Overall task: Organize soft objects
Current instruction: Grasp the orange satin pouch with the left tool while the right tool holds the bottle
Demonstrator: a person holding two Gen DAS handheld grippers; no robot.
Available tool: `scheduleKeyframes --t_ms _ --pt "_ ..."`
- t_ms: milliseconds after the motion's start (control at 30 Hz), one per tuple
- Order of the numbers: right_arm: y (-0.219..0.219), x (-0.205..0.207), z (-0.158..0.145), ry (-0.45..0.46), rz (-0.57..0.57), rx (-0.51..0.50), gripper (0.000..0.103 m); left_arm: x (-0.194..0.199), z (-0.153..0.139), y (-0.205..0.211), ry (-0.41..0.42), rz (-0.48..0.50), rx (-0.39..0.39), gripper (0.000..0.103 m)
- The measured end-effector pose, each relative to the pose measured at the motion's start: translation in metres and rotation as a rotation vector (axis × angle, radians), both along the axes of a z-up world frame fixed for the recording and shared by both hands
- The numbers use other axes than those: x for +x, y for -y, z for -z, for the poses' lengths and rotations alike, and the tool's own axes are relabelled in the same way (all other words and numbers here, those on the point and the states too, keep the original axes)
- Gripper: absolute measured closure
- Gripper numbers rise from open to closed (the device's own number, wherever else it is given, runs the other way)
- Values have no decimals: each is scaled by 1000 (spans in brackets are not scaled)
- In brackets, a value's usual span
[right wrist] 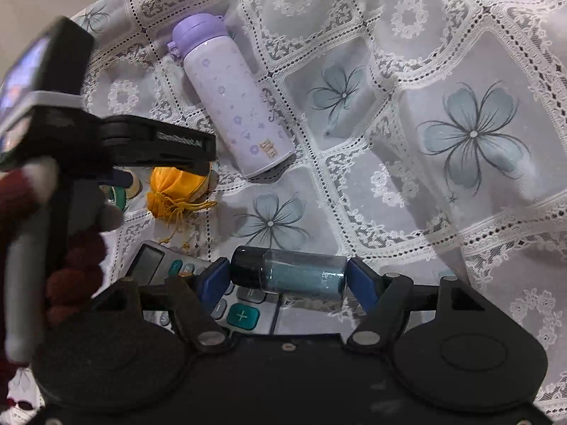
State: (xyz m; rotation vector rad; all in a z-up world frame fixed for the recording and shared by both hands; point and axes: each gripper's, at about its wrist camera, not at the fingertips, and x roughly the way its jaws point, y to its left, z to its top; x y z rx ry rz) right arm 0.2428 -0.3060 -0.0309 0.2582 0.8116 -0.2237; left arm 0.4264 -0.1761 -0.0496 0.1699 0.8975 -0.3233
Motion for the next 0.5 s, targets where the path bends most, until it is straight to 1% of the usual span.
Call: scheduleKeyframes --t_ms 100,167,233,267,300,367,433,500 --pt "2 -4 0 1 2 -3 32 14 13 6 -43 -6 11 13" --pt "3 -6 -1 0 3 -2 32 21 20 9 -61 -13 27 15" --pt "3 -10 -1 0 5 -10 32 24 26 11 -69 -9 32 38" --pt "3 -12 -1 1 9 -14 32 25 27 12 -72 -8 32 39" --pt "3 -14 -2 1 14 -16 32 25 29 13 -74 -11 38 41" --pt "5 -18 -3 0 26 -16 32 22 30 16 -60 -5 41 42" --pt "8 -23 -5 0 41 -20 32 13 28 19 -49 27 32 43" --pt "10 -29 -6 -3 55 -27 32 0 25 21 -55 62 13 43"
